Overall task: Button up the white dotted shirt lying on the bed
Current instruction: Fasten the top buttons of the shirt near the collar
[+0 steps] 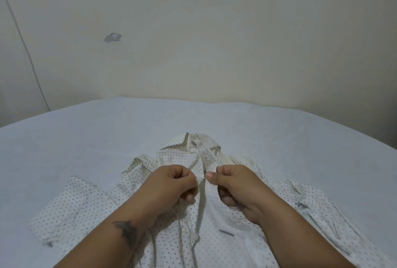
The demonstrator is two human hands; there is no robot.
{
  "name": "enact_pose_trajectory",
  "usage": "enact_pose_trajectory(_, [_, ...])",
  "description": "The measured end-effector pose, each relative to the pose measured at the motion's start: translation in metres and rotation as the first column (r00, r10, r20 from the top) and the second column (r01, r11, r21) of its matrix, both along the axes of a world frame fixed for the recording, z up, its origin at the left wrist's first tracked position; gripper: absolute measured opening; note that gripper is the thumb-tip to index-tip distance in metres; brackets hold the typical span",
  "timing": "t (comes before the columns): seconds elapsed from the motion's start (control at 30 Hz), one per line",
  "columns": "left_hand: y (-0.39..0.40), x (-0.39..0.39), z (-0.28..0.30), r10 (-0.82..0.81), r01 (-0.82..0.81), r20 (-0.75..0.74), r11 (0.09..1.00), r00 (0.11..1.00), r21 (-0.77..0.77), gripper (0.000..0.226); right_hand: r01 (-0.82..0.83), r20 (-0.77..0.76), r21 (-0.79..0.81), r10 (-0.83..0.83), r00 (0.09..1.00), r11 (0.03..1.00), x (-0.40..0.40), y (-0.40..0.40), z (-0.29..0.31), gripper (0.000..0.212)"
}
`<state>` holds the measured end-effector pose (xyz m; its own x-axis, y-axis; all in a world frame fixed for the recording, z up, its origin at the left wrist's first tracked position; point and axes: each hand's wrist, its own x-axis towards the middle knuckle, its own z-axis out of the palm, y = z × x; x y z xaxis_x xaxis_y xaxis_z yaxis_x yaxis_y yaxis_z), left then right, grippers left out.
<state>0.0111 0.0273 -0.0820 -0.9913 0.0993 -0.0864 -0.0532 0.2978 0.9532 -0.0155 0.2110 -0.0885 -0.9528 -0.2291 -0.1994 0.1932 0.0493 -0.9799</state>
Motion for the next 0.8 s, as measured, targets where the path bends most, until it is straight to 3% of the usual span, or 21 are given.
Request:
enact_pose_trajectory(0.1, [0.003, 0.0013, -0.0024, -0.011, 0.005, 0.055, 0.993, 0.998, 0.118, 0.011, -0.036, 0.016, -0.029, 0.036, 0.999, 0.999, 0.0014, -0.0021, -0.0002, 0.032])
enact_pose_trajectory(0.2, [0.0052, 0.001, -0.0038, 0.012, -0.018, 0.042, 0.991, 0.999, 0.136, 0.01, -0.045, 0.021, -0.019, 0.045, 0.999, 0.999, 0.0011, -0.002, -0.0011, 0.03])
enact_pose_trajectory(0.33, [0.0055, 0.0012, -0.0042, 0.022, -0.026, 0.032, 0.993, 0.999, 0.115, 0.01, -0.051, 0.032, -0.023, 0.052, 0.998, 0.998, 0.0029, -0.003, 0.0007, 0.009])
enact_pose_trajectory(0.5, [0.0057, 0.001, -0.005, 0.023, -0.025, 0.021, 0.995, 1.0, 0.091, 0.01, -0.045, 0.034, -0.016, 0.046, 0.998, 0.999, 0.0043, -0.0031, 0.0015, 0.008])
enact_pose_trajectory(0.8, [0.0065, -0.0008, -0.009, 0.051, -0.06, -0.098, 0.994, 0.994, -0.093, 0.012, -0.063, 0.03, 0.011, 0.062, 0.998, 0.998, 0.0022, -0.0019, -0.0004, 0.009])
